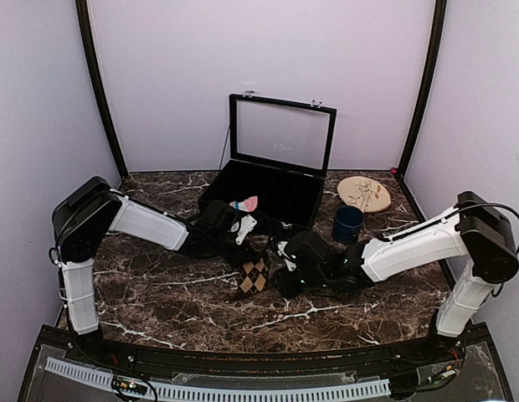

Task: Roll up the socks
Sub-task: Rotate the sock at the center of the board, then pick up the sock from the center of the board.

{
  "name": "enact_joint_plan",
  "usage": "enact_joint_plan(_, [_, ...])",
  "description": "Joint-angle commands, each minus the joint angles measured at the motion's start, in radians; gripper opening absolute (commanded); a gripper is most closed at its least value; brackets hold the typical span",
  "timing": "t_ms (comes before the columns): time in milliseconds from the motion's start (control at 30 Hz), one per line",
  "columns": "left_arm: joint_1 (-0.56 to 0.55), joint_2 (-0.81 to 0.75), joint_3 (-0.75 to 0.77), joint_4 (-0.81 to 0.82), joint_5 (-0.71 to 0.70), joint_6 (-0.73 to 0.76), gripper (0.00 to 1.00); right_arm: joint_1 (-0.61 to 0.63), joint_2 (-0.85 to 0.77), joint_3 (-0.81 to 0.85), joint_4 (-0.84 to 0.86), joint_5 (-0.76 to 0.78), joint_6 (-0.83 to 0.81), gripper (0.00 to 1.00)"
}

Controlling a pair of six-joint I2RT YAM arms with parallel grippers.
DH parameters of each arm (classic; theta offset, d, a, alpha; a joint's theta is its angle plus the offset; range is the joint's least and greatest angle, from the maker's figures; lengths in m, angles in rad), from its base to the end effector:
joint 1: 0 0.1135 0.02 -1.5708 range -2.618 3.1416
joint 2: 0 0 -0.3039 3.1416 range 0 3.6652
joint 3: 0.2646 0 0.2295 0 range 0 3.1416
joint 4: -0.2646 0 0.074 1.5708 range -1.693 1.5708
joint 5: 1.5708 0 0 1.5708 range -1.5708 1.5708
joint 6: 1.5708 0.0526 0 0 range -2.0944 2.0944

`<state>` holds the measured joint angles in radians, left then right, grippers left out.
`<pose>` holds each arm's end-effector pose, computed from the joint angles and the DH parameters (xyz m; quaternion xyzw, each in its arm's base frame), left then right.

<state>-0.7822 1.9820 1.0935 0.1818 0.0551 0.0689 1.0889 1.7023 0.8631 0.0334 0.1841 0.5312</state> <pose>0.2987 -0.3009 0.1758 0.3853 0.8220 -0.1696 0.3835 0.1659 0.2964 0.1994 -0.2213 0.8976 0.2104 0.3180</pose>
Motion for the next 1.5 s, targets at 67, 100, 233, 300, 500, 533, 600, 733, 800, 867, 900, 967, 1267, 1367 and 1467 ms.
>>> enact_joint_plan(67, [0.006,0.014,0.008,-0.027,0.101,0.04,0.39,0.098,-0.075,0.0,-0.057,0.13,-0.188,0.48])
enact_joint_plan(100, [0.007,0.018,0.011,-0.035,0.112,0.041,0.39,0.112,-0.08,0.011,-0.06,0.135,-0.21,0.5])
enact_joint_plan(233, [0.01,0.036,0.042,-0.088,0.133,0.049,0.38,0.16,-0.062,0.048,-0.072,0.159,-0.296,0.57])
enact_joint_plan(300, [0.011,0.046,0.057,-0.116,0.146,0.055,0.38,0.18,-0.036,0.072,-0.077,0.164,-0.34,0.57])
enact_joint_plan(500, [0.022,0.054,0.085,-0.167,0.19,0.063,0.38,0.234,0.066,0.163,-0.105,0.217,-0.485,0.58])
enact_joint_plan(533, [0.024,0.055,0.086,-0.172,0.194,0.064,0.38,0.24,0.081,0.173,-0.105,0.226,-0.506,0.58])
enact_joint_plan(600, [0.028,0.056,0.091,-0.179,0.206,0.066,0.38,0.245,0.11,0.186,-0.103,0.243,-0.546,0.58])
enact_joint_plan(733, [0.032,0.058,0.094,-0.19,0.222,0.066,0.38,0.246,0.143,0.194,-0.093,0.277,-0.6,0.58])
enact_joint_plan(800, [0.033,0.059,0.094,-0.194,0.229,0.066,0.38,0.247,0.156,0.195,-0.09,0.287,-0.622,0.58])
enact_joint_plan(867, [0.035,0.061,0.094,-0.198,0.235,0.066,0.38,0.246,0.168,0.199,-0.085,0.3,-0.642,0.59])
enact_joint_plan(900, [0.035,0.061,0.095,-0.2,0.237,0.066,0.38,0.246,0.174,0.201,-0.08,0.31,-0.654,0.59])
enact_joint_plan(967, [0.036,0.063,0.096,-0.204,0.239,0.065,0.38,0.246,0.185,0.206,-0.074,0.327,-0.676,0.59])
enact_joint_plan(1267, [0.04,0.07,0.1,-0.216,0.249,0.065,0.38,0.246,0.221,0.219,-0.043,0.359,-0.761,0.59])
enact_joint_plan(1367, [0.04,0.073,0.101,-0.217,0.255,0.062,0.38,0.247,0.234,0.221,-0.034,0.368,-0.776,0.58])
enact_joint_plan(1467, [0.04,0.075,0.101,-0.217,0.258,0.06,0.38,0.247,0.243,0.22,-0.027,0.37,-0.785,0.56])
